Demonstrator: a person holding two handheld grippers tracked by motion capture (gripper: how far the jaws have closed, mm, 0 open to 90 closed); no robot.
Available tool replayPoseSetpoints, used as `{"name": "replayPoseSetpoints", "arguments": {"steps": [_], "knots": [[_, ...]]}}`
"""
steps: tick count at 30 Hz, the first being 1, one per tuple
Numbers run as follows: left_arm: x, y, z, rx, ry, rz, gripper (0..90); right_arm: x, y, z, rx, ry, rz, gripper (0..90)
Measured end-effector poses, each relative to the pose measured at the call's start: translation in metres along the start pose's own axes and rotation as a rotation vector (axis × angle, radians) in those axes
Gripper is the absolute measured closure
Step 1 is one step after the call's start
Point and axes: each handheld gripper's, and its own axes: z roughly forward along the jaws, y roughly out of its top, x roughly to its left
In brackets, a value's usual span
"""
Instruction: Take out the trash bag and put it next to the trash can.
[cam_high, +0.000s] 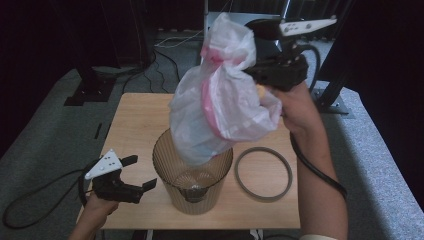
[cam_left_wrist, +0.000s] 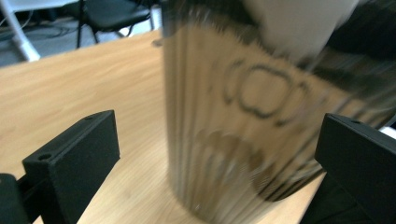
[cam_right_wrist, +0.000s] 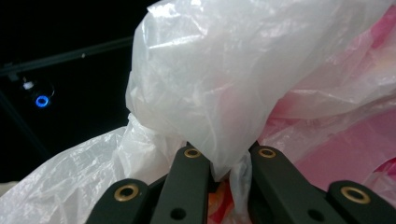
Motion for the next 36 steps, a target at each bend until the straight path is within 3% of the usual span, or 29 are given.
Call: {"name": "replayPoseSetpoints", "arguments": {"steps": [7, 10, 14, 20, 28, 36], "knots": [[0.017, -0.038, 0.020, 0.062, 0.050, -0.073, 0.0, 0.006, 0.020, -0.050, -0.063, -0.068, -0.015, 88.7], [0.021, -0.048, 0.027, 0.091, 0.072, -0.081, 0.0, 0.007, 0.021, -0.064, -0.078, -0.092, -0.014, 88.7], [0.026, -0.066, 0.040, 0.146, 0.111, -0.085, 0.0, 0.000, 0.015, -0.090, -0.094, -0.149, 0.014, 88.7], [0.028, -0.083, 0.047, 0.173, 0.114, -0.125, 0.0, -0.018, -0.001, -0.116, -0.113, -0.212, 0.079, 88.7], [0.035, -0.097, 0.054, 0.195, 0.116, -0.162, 0.0, -0.025, -0.014, -0.154, -0.189, -0.240, 0.104, 88.7], [0.044, -0.110, 0.059, 0.217, 0.134, -0.193, 0.0, -0.036, -0.031, -0.175, -0.267, -0.230, 0.141, 88.7]]}}
